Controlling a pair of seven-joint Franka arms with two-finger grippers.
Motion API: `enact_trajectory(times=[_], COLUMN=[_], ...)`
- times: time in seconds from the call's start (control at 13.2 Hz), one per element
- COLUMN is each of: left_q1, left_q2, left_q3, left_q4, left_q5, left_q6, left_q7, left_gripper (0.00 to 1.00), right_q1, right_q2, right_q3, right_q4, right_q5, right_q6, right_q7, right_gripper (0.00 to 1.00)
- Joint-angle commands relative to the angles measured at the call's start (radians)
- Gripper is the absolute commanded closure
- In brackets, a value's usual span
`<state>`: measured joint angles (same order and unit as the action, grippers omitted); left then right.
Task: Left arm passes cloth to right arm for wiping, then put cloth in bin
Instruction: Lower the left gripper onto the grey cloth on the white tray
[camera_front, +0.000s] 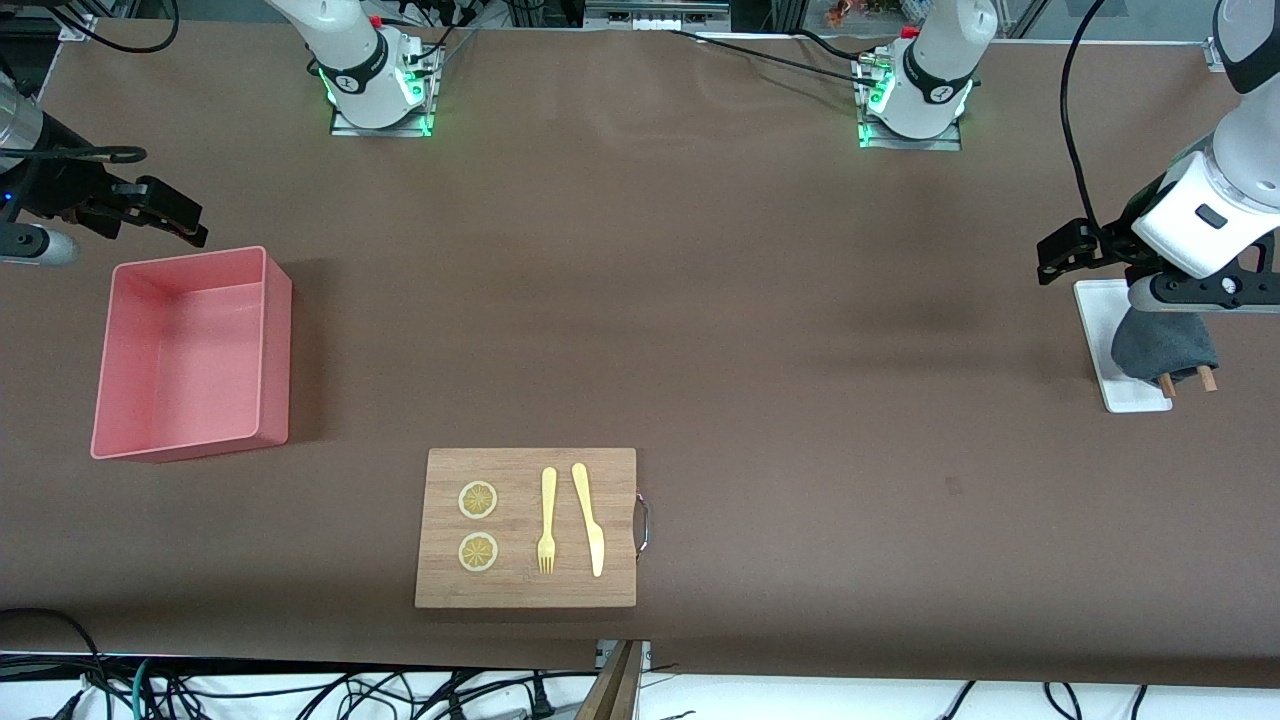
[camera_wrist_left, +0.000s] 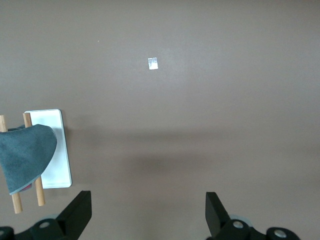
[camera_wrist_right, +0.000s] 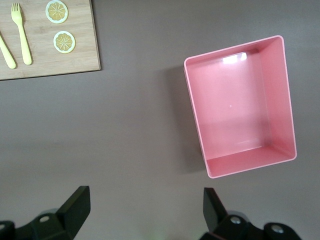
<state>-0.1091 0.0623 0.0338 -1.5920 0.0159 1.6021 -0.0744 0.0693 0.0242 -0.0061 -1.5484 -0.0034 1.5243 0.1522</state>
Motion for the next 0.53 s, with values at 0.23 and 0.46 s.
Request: enact_trajectory(times=[0.23,0.46], left_q1=[-0.004,-0.006], left_q2=[-0.009,-0.009], left_q3=[0.009,0.009], left_q4=[-0.006,-0.005], left_q5=[-0.014,-0.016], left_q6=[-0.004,-0.005], left_q7=[0.016,0.015], left_gripper=[0.0,0.0], right_q1=[-0.003,-0.003], right_q2=[-0.021,-0.021], right_q3=[-0.003,-0.006], right_q4=[-0.019,-0.019], right_q5=[0.014,0.014], right_q6=[0.002,-0.003], right_q7=[-0.008,-0.008], right_gripper=[0.0,0.0])
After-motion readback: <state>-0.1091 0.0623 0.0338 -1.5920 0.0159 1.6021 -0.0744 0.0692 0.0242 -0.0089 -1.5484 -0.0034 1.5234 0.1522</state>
